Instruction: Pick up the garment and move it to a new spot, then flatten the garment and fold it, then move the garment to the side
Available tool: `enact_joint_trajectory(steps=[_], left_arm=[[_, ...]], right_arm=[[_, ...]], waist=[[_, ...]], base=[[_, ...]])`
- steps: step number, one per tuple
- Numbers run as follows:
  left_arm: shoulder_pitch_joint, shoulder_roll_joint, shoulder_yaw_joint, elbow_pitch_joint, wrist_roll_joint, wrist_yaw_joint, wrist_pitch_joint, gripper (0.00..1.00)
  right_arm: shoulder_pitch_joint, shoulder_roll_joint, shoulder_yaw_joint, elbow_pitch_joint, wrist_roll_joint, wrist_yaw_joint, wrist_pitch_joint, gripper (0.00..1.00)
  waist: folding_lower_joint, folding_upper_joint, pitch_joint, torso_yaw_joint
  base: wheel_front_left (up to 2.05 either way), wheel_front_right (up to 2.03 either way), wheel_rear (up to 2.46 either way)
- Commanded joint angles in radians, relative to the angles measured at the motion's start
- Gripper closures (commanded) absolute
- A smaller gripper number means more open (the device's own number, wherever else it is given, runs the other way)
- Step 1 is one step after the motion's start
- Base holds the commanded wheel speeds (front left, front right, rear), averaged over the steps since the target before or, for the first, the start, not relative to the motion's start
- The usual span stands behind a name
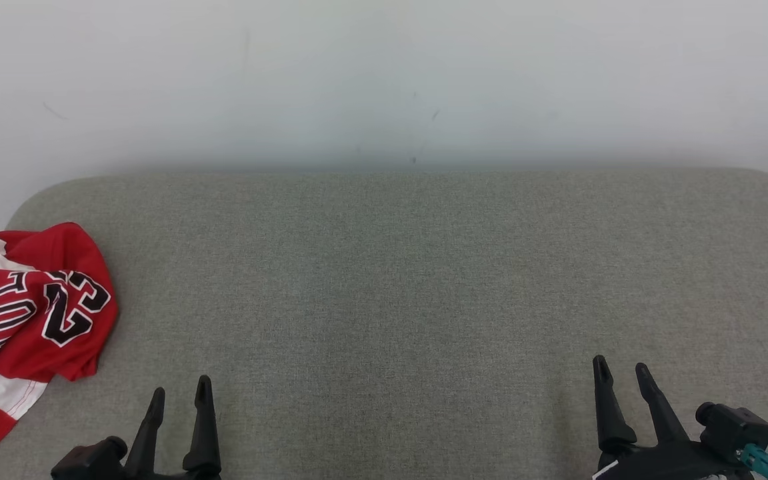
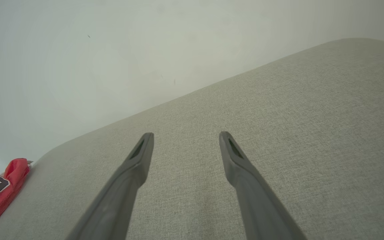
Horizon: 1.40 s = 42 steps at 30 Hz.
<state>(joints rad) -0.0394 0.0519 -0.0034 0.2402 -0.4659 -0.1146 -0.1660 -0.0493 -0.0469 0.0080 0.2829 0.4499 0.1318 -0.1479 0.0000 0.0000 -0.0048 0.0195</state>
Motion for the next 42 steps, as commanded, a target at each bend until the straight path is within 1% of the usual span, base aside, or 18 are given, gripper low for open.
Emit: enact_joint_trajectory(steps=[1,26,42], left_arm=[[0.007,0.005,-0.004,-0.004,0.032,-0.004,-0.01,0.0],[-0.001,0.009,-0.023,0.037,0.241,-0.005,-0.065,0.0],[-0.009,0.001,-0.018,0.051,0.274,-0.008,-0.094,0.0]], right_arm=[[0.002,-0.004,0.004,-0.005,-0.029,-0.001,-0.008,0.0],[0.012,-0.005,0.023,0.01,-0.252,-0.002,-0.041,0.0],[0.022,-0.005,0.023,0.016,-0.375,-0.002,-0.057,0.0]], waist=[[0.0,0.0,0.0,0.0],[0.0,0.0,0.001,0.006],[0.0,0.0,0.005,0.017]], base=[[0.0,0.0,0.0],[0.0,0.0,0.0],[0.0,0.0,0.0]])
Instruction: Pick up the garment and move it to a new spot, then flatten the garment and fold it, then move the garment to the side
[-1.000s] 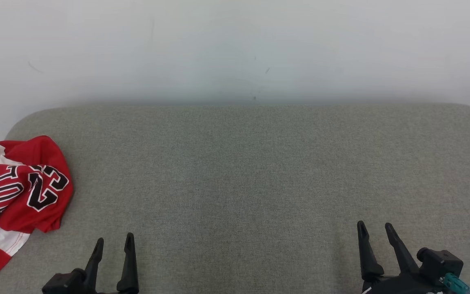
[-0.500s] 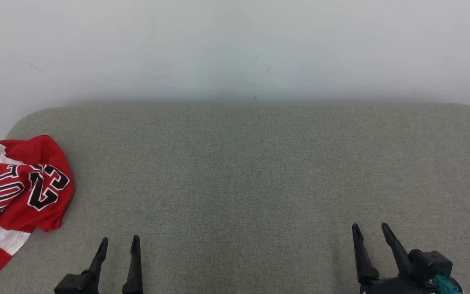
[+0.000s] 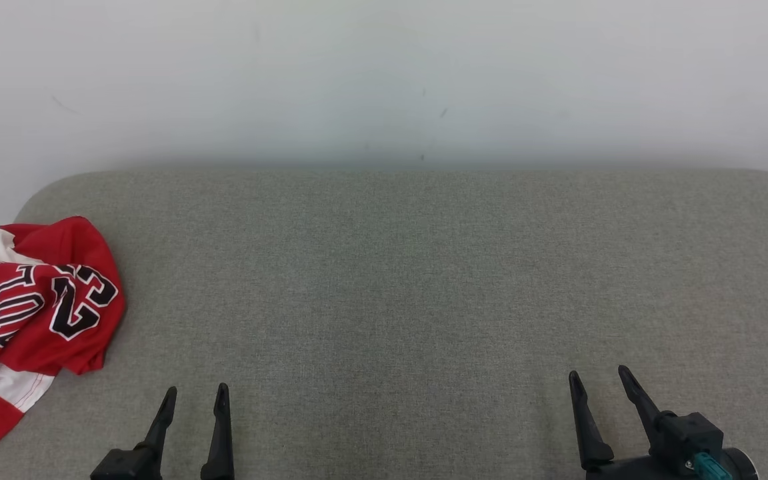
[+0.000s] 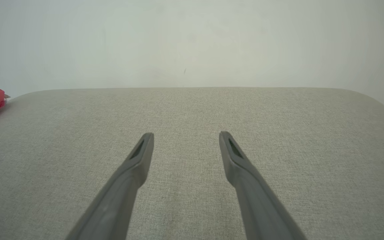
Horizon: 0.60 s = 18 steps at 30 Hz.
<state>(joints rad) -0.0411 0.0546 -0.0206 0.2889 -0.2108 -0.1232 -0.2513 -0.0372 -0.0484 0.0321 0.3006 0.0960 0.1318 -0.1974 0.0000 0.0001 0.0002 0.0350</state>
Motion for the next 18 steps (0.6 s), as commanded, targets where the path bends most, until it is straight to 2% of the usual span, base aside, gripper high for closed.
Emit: enact_joint_trajectory(steps=[1,18], left_arm=[[-0.008,-0.002,-0.001,0.002,0.024,0.0,-0.011,0.0],[0.012,-0.004,-0.003,0.004,0.016,0.0,-0.015,0.0]], right_arm=[[0.01,-0.003,-0.001,-0.002,-0.029,-0.002,-0.009,0.0],[0.016,-0.003,0.002,0.006,-0.045,-0.002,-0.013,0.0]], waist=[[0.0,-0.0001,-0.001,0.002],[0.0,-0.0001,-0.014,0.002]], base=[[0.0,0.0,0.0],[0.0,0.0,0.0]])
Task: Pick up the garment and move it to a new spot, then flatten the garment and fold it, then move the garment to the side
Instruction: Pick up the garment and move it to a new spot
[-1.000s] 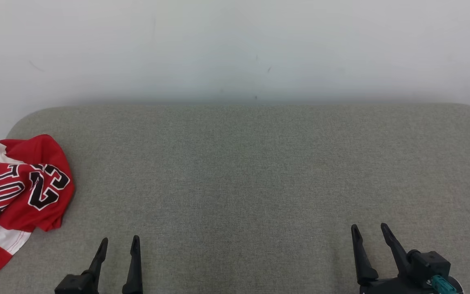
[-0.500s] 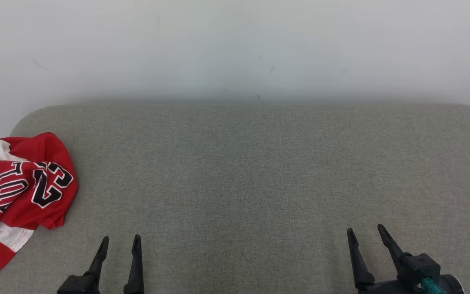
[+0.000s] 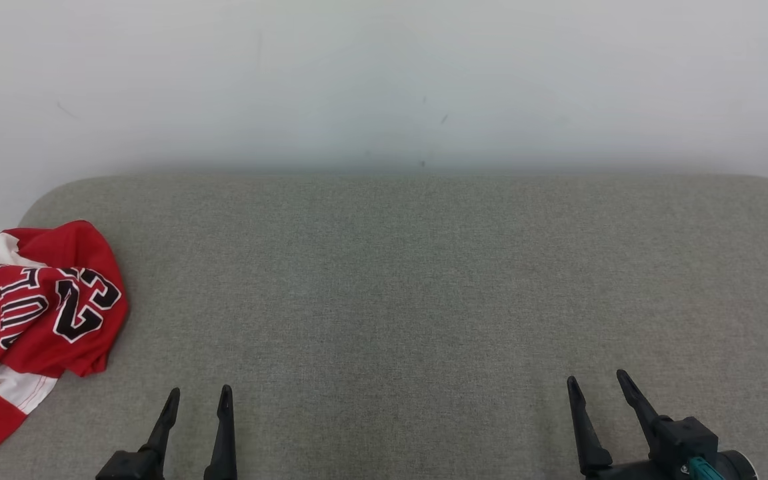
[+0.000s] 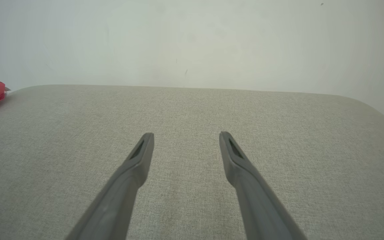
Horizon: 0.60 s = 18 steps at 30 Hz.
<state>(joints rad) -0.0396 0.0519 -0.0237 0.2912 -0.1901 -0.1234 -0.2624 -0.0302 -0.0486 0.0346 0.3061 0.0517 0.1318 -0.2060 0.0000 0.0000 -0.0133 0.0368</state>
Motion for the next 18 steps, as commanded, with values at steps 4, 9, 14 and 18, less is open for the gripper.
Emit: enact_joint_trajectory(steps=[4,9,14,18], left_arm=[[0.004,-0.001,0.002,0.011,-0.012,0.005,-0.004,0.0],[0.008,-0.001,0.009,0.02,-0.021,0.009,-0.004,0.0],[0.022,0.001,0.031,0.024,-0.02,0.016,-0.004,0.0],[0.031,0.006,0.045,0.023,-0.016,0.02,-0.004,0.0]], right_arm=[[0.015,-0.003,-0.006,0.002,-0.003,-0.002,-0.004,0.0],[0.024,-0.003,-0.009,-0.001,-0.008,-0.002,-0.006,0.0],[0.028,-0.003,-0.008,-0.003,-0.007,-0.002,-0.01,0.0],[0.032,-0.002,-0.003,0.002,0.004,-0.002,-0.011,0.0]], waist=[[0.0,0.0,-0.003,0.02],[0.0,0.0,-0.009,0.075],[0.0,0.0,-0.02,0.15],[0.0,0.0,-0.027,0.245]], base=[[0.0,0.0,0.0],[0.0,0.0,0.0],[0.0,0.0,0.0],[0.0,0.0,0.0]])
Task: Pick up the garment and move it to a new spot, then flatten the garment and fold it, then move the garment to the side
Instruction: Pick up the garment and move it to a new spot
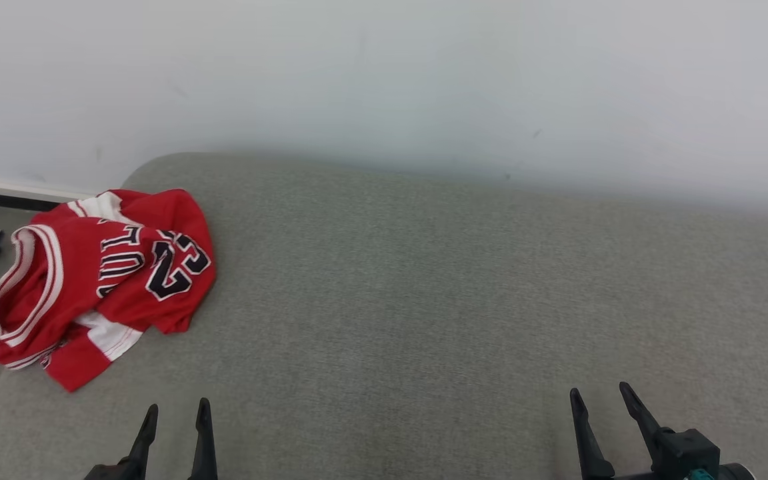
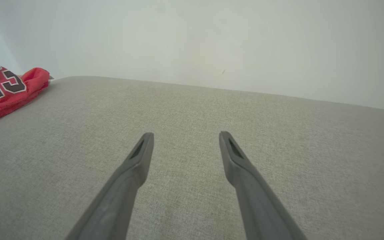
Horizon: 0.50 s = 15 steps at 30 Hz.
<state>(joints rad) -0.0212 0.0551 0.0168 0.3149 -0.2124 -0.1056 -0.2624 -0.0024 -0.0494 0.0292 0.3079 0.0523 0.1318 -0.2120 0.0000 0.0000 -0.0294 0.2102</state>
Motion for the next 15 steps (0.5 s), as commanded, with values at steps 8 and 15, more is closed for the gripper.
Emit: enact_joint_trajectory(steps=[8,15], left_arm=[[0.018,0.015,0.008,0.003,0.014,0.006,-0.004,0.0],[0.035,0.021,0.035,-0.016,0.001,0.016,-0.004,0.0]], right_arm=[[0.013,-0.002,0.0,0.009,0.026,-0.002,-0.014,0.0],[-0.023,-0.002,0.041,0.015,0.024,-0.002,-0.015,0.0]], waist=[[0.0,0.0,-0.02,0.236],[0.0,0.0,-0.004,0.297]], base=[[0.0,0.0,0.0],[0.0,0.0,0.0]])
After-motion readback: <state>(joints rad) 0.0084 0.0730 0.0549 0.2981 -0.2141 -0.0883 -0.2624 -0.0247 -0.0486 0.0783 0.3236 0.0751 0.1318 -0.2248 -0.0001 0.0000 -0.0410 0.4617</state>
